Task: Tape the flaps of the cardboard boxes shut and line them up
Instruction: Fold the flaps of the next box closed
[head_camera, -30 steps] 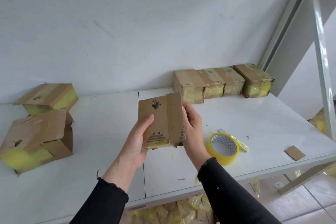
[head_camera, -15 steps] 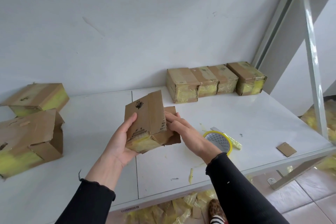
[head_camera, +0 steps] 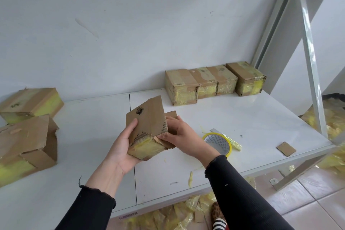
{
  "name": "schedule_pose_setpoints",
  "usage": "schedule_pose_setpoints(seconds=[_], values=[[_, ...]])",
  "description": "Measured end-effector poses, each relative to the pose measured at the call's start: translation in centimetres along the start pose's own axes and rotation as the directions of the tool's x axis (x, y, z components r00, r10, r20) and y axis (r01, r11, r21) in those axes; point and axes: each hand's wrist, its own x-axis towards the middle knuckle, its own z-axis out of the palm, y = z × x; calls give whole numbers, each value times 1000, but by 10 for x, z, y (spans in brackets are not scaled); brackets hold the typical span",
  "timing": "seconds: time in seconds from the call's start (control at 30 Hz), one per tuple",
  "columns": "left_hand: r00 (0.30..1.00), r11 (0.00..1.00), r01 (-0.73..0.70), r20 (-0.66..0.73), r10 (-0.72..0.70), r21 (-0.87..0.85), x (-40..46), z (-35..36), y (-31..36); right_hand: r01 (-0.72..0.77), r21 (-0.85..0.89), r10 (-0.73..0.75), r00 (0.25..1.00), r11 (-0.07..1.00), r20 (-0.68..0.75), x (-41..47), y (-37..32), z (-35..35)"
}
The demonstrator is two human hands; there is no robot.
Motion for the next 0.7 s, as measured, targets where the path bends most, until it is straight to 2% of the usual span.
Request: schedule_pose_setpoints(seconds=[0.07, 0.17, 0.23, 0.47, 0.57, 0.7], values=[[1000, 1000, -23, 7, 23, -11, 0, 2, -1, 1, -35, -3, 998, 999, -69, 1, -2, -1], [996, 996, -90, -26, 90, 7, 2, 4, -4, 18, -337, -68, 988, 941, -137, 2, 0, 4], [986, 988, -147, -65, 150, 56, 4, 5, -6, 21, -436, -100, 982, 900, -159, 4, -1, 13], [972, 971, -226, -54, 231, 84, 4, 8, -5, 16, -205, -74, 957, 979, -281, 11, 6, 27], [969, 962, -242, -12, 245, 130, 1, 12, -5, 36, -6, -35, 938, 999, -346, 12, 3, 31], [967, 957, -254, 29, 252, 140, 0, 15, -6, 101, 252, 7, 918, 963, -398, 13, -7, 31]])
